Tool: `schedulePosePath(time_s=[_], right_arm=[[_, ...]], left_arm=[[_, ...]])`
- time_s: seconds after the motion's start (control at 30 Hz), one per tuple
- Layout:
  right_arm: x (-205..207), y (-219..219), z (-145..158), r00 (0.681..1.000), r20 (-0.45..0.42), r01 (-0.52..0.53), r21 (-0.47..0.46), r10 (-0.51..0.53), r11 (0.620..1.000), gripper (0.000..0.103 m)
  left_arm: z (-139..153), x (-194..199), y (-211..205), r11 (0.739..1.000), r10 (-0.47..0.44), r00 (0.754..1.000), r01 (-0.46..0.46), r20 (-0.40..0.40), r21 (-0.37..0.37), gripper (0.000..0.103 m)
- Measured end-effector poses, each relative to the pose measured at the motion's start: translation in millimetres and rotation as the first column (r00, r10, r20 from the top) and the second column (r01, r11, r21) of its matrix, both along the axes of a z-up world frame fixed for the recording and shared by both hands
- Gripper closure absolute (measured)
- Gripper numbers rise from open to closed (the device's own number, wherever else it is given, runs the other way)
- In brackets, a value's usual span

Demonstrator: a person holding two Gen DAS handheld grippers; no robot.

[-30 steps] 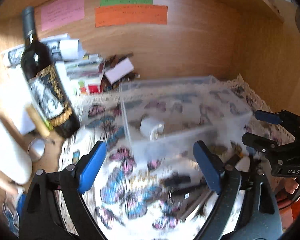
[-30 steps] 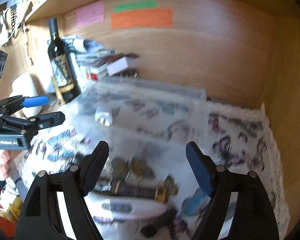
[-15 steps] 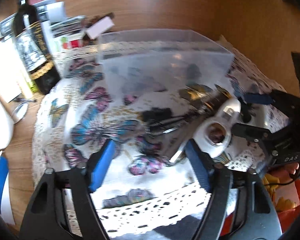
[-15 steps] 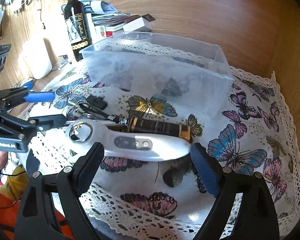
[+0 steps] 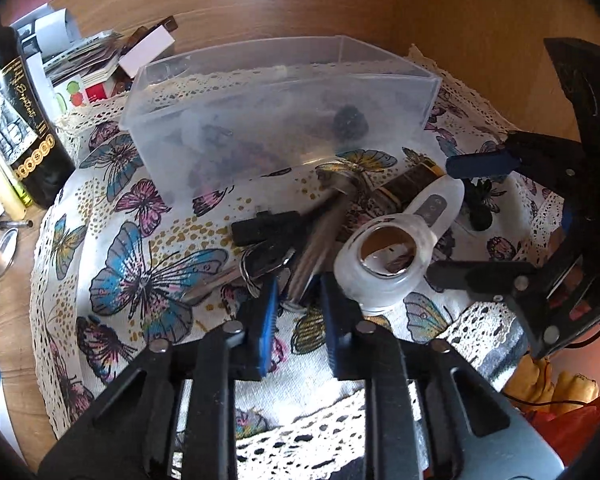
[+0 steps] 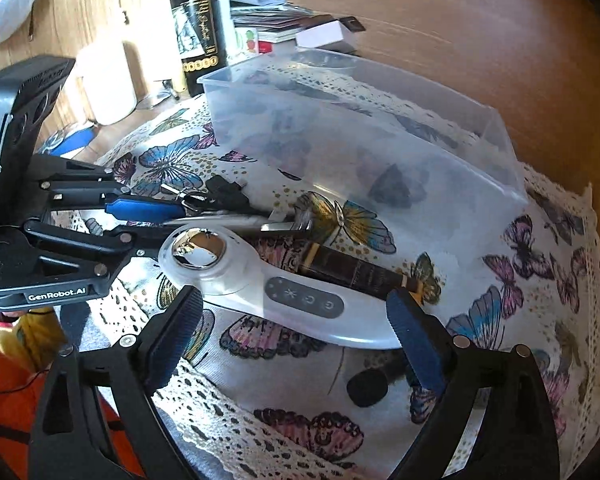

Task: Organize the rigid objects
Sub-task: 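Grasp the silver metal cylinder with the left tool while the right tool grasps the white massager, then carry the cylinder with the left tool into the box while the right tool releases the massager there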

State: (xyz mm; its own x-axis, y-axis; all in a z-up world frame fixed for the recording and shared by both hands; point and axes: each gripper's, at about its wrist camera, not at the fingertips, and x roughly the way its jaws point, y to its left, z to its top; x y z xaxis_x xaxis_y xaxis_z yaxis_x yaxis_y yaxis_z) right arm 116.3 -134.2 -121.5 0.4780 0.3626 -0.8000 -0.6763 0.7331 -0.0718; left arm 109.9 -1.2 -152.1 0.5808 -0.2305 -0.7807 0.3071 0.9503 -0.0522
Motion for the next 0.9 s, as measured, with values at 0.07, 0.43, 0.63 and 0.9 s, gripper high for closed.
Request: schedulePosePath(time_s=[0.07,0.43,0.63,0.9], right_arm=[[1.1,3.5,-2.8,1.0,-0.018,-0.024,-0.004,0.024,1.0,0.011],[6.9,25.0,-11.5,1.0,0.016,0.013,-0.075,-0.012,0.997,0.05],[11.2,13.7,-13.7,0.993,-0.091,0.072,-0.035,-0.075,0.997,0.077],[10.1,25.2,-12.6,0.993,-0.12,0.019,-0.02,-0.022,1.0,0.067]], left_arm=[[-0.1,-1.2,0.0,1.0,-0.002,1.0,0.002,0.002,-0.012,0.088],[-1.5,-38.7,34.3,0.998,0.017,1.0,-0.018,-0.016,-0.054,0.088],[2.2,-45.5,35.2,0.999,0.024,1.0,-0.024,-0.002,-0.025,0.087],[1.8,-20.5,25.8,1.0,0.007,1.0,-0.007,-0.014,-0.03,0.081]])
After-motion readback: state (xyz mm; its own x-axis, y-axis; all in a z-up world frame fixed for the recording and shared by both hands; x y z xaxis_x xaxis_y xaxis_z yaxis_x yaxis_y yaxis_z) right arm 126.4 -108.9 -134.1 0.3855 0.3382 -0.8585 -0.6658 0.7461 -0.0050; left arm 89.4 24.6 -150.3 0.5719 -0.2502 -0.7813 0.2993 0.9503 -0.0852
